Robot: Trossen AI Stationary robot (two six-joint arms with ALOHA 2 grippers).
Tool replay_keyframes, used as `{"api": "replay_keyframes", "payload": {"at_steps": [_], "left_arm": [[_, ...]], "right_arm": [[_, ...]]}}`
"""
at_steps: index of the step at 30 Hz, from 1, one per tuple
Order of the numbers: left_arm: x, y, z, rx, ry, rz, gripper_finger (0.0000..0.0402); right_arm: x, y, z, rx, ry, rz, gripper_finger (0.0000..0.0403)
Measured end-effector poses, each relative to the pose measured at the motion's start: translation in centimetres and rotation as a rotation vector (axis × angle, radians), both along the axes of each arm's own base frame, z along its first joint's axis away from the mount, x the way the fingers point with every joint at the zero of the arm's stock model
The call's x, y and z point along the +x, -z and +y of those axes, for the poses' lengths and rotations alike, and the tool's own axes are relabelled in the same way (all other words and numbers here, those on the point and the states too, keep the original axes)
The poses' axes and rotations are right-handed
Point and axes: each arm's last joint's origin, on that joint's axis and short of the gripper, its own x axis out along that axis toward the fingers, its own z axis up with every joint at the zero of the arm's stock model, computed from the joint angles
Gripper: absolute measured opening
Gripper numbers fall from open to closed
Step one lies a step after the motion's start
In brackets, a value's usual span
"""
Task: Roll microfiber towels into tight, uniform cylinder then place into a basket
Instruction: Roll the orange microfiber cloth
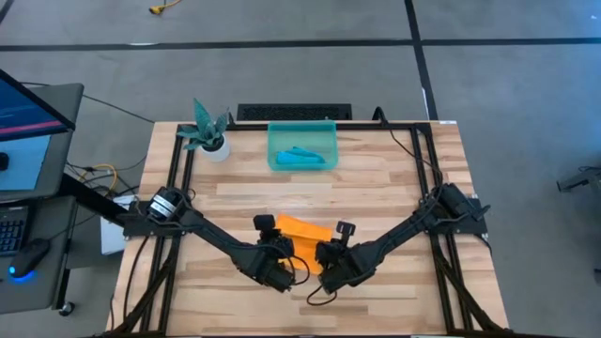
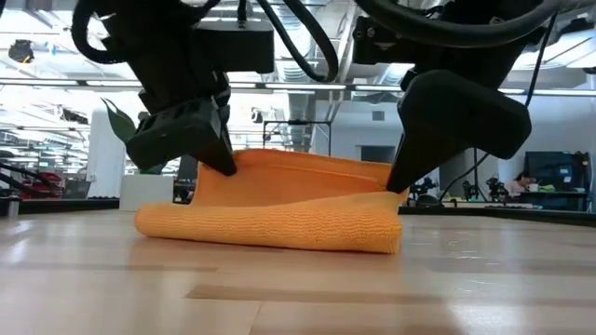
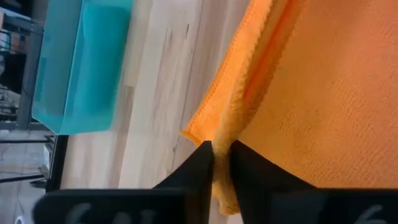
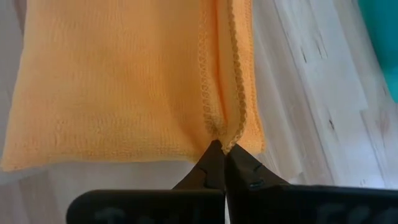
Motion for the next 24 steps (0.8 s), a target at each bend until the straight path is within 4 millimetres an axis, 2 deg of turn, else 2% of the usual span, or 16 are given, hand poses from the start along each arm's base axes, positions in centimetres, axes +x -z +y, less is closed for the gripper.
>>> {"api": "replay_keyframes", "payload": {"at_steps": [9,16,24], "left_arm": [[0.1,0.3,0.2,-0.106,-0.011,0.067,0.0112],[-0.8,-0.1,-0.7,-0.041,0.014,0.079,0.0119],[-1.1,0.0,-1.2,-0.062,0.029,0.098,0.0119]], "right_arm": [[0.5,0.0,-0.9,0.002,0.029,-0.002,0.0010],[0.8,0.0,-1.5,0.002,0.048,-0.002,0.0021],[0.9,0.0,-1.7,0.006,0.059,-0.006,0.0043]]}}
